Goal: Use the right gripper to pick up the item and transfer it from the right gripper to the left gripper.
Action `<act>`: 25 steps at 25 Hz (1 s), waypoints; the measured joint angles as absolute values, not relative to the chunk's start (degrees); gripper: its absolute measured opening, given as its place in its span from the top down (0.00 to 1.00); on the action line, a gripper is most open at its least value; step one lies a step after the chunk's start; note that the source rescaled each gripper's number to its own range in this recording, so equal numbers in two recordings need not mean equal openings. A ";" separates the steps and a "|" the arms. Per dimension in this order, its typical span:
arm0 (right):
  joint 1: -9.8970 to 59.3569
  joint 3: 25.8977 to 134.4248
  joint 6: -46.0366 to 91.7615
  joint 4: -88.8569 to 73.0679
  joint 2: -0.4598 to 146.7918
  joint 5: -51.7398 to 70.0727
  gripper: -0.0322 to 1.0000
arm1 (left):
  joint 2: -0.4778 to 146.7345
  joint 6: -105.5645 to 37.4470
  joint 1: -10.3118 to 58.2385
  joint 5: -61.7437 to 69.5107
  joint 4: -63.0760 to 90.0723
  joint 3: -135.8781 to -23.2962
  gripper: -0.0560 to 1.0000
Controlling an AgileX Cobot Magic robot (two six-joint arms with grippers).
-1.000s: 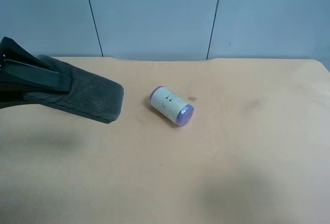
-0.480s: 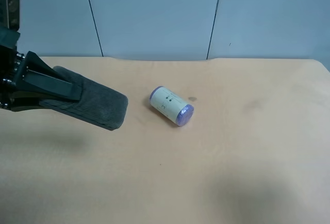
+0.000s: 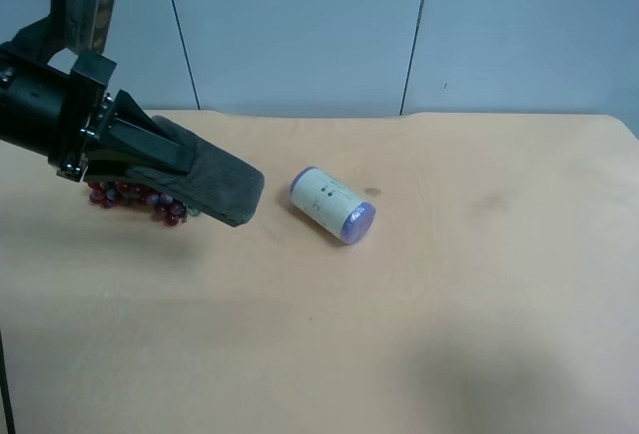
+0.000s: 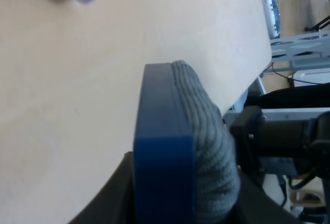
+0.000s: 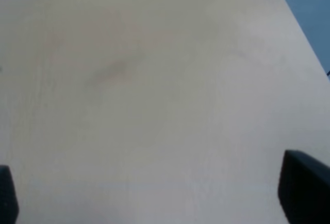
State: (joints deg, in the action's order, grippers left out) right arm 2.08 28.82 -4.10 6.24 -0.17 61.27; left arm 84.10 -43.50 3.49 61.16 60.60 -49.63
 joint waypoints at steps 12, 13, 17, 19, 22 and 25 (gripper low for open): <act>2.08 28.82 -4.10 6.24 -0.17 61.27 0.00 | 97.70 -45.56 9.49 47.27 54.49 -50.49 0.95; 2.08 28.82 -4.10 6.24 -0.17 61.27 0.00 | 98.65 -45.73 9.49 46.07 54.34 -50.49 0.95; 2.08 28.82 -4.10 6.24 -0.17 61.27 0.00 | 102.10 -46.55 9.49 44.52 53.07 -50.54 0.95; 2.08 28.82 -4.10 6.24 -0.17 61.27 0.00 | 103.63 -45.61 9.49 44.68 51.73 -50.54 0.87; 2.08 28.82 -4.10 6.24 -0.17 61.27 0.00 | 104.75 -42.75 9.49 44.45 48.97 -50.54 0.30; 2.08 28.82 -4.10 6.24 -0.17 61.27 0.00 | 104.88 -40.97 9.42 44.78 46.08 -51.92 0.06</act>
State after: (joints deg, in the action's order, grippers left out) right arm 2.08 28.82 -4.10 6.24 -0.17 61.27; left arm 104.88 -40.97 9.42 44.78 46.08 -51.92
